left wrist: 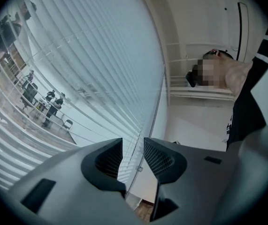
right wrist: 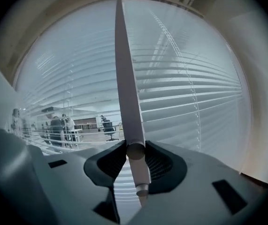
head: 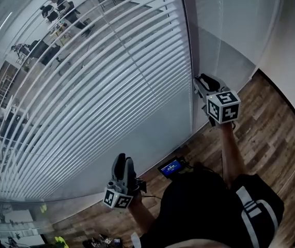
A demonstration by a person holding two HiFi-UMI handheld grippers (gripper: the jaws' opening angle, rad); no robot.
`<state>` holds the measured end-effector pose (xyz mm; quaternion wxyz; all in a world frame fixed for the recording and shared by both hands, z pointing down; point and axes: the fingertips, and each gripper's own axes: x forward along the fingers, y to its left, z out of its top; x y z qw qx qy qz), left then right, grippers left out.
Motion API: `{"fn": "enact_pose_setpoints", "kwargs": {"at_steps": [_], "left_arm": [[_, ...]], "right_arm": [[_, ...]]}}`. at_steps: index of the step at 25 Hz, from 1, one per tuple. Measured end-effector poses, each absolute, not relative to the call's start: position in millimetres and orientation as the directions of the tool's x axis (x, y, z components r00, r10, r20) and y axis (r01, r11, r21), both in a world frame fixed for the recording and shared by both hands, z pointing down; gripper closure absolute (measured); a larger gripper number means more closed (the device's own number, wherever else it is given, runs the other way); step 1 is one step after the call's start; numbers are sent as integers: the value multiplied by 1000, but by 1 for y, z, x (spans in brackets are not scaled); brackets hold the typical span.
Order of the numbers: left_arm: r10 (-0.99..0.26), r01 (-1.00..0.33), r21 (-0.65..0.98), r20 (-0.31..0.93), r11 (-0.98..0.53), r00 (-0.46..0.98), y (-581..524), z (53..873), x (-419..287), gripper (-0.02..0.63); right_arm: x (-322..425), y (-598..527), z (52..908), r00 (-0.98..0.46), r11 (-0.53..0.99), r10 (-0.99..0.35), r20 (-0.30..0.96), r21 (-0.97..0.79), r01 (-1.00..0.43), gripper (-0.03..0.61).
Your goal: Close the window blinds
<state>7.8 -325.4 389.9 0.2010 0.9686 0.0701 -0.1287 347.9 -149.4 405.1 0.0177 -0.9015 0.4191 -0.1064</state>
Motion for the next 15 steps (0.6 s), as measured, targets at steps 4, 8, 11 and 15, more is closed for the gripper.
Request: {"fn": "enact_pose_setpoints", "kwargs": {"at_steps": [4,8,11,15], "left_arm": [[92,195,367,-278,-910,956,-322,391,7,476],[95,197,368,-276,-909,956,-322,391,7,476],[97,198,369,-276,-908,956,-322,392,7,476],[96,198,371,-276,-907,956,-322,393,7,476]], "right_arm": [[341,-150,406,619,-628,-770,155,-12,-778,448],[334,-150,402,686,-649,-710,160,230,-725,439],[332,-151,399,723,-636,-669,170,373,-676,439],[331,-153,396,748,-628,-641,172,442,-640,445]]}}
